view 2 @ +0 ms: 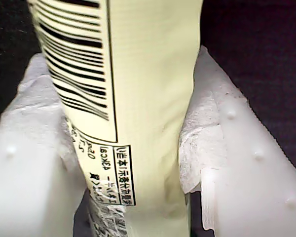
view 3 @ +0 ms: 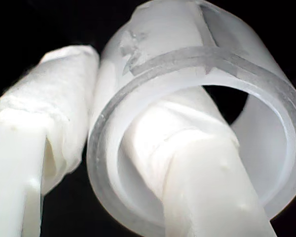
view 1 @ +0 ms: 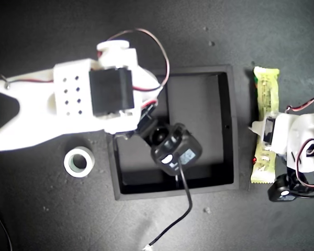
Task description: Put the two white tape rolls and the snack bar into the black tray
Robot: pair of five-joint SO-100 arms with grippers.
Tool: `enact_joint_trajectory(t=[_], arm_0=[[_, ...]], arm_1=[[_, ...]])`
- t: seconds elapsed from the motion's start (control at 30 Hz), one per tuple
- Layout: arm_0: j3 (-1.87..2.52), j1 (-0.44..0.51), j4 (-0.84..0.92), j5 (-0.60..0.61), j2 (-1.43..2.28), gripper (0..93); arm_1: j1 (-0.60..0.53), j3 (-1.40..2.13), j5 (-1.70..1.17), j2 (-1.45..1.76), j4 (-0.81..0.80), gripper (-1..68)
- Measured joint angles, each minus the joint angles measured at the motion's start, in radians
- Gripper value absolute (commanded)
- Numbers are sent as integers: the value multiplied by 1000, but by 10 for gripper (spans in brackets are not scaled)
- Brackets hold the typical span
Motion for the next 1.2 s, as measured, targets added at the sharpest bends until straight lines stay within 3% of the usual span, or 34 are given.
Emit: enact_joint_trajectory(t=[0.4,0.77,0.93,1.2], arm_0=[[0,49,0,-43,-41,0],[-51,43,0,-51,-153,4],[-48,41,0,-57,-156,135],[124,5,2,2,87,247]], arm_1=[[-83,-495,0,-6,422,25],[-167,-1167,0,-370,446,30],[-176,-1256,0,-472,422,43],[-186,-1161,0,-474,416,200]])
